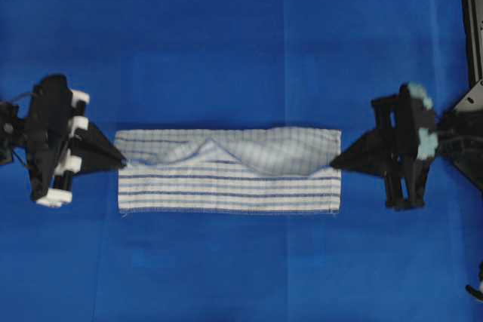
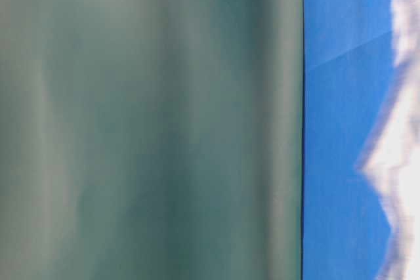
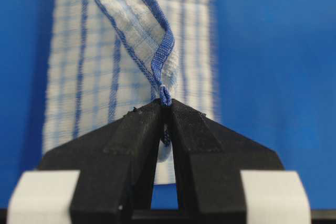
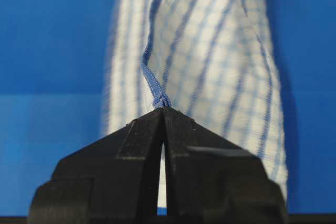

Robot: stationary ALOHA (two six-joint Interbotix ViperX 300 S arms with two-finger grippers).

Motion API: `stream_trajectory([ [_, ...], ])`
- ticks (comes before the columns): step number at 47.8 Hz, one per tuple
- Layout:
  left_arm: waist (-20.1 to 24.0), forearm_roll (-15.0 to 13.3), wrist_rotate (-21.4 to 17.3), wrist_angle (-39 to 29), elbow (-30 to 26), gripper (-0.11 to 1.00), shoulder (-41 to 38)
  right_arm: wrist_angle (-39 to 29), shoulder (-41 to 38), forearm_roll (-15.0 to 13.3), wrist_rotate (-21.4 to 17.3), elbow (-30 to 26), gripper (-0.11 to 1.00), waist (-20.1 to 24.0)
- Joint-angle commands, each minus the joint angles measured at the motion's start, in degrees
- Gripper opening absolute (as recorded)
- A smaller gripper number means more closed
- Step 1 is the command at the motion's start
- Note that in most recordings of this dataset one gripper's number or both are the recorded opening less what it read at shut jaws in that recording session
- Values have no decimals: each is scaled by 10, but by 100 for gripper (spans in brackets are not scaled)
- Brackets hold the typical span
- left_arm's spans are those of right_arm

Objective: Fold the blue towel.
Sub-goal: 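Lift the top corners and fold them down toward the bottom edge, then open both grippers and move them to the folded strip's ends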

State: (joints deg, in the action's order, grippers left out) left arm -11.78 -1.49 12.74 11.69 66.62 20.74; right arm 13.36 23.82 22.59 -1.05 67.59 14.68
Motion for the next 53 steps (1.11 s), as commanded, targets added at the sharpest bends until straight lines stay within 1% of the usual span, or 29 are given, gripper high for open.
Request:
stream_trajectory([
  [1, -21, -1, 1, 14, -17, 5, -30, 16, -32, 16, 0, -15, -3, 24],
  [6, -37, 0, 2, 40, -23, 5, -83, 20, -82, 38, 0, -21, -3, 49],
  [12, -38, -1, 1, 69, -33, 5, -129, 26, -134, 54, 0, -37, -3, 62],
  [16, -37, -1, 1, 71, -40, 5, -144, 26, -148, 56, 0, -42, -3, 64],
  [22, -37, 0, 2, 71, -39, 5, -142, 25, -149, 57, 0, -44, -1, 68],
  [25, -37, 0, 2, 71, -37, 5, -142, 23, -149, 57, 0, -44, 3, 68],
  [27, -38, -1, 4, 69, -36, 6, -141, 19, -149, 57, 0, -45, 7, 68],
  [29, -38, -1, 6, 65, -37, 12, -140, 15, -149, 57, 0, -46, 14, 68],
  [33, -39, -1, 14, 48, -39, 31, -136, 11, -149, 57, 0, -47, 31, 68],
  [35, -39, -1, 17, 35, -41, 42, -132, 11, -147, 57, 1, -47, 43, 68],
  [36, -39, -1, 18, 22, -42, 49, -127, 11, -145, 56, 2, -47, 51, 68],
  [37, -39, -1, 18, 12, -44, 57, -123, 10, -142, 57, 2, -47, 57, 68],
  [39, -39, 0, 17, -8, -47, 68, -113, 7, -133, 57, 4, -47, 69, 68],
  [41, -39, 0, 16, -29, -49, 78, -99, 4, -121, 56, 6, -46, 81, 67],
  [42, -39, 1, 13, -40, -51, 81, -91, 2, -115, 56, 7, -46, 84, 66],
  [44, -39, 3, 10, -60, -53, 83, -77, -4, -99, 56, 9, -43, 86, 63],
  [47, -33, 3, 8, -85, -54, 80, -49, -11, -75, 55, 14, -39, 83, 58],
  [50, -22, 4, 7, -93, -50, 78, -31, -18, -49, 54, 21, -33, 80, 47],
  [53, -7, 4, 4, -93, -45, 77, -19, -30, -22, 54, 31, -24, 80, 25],
])
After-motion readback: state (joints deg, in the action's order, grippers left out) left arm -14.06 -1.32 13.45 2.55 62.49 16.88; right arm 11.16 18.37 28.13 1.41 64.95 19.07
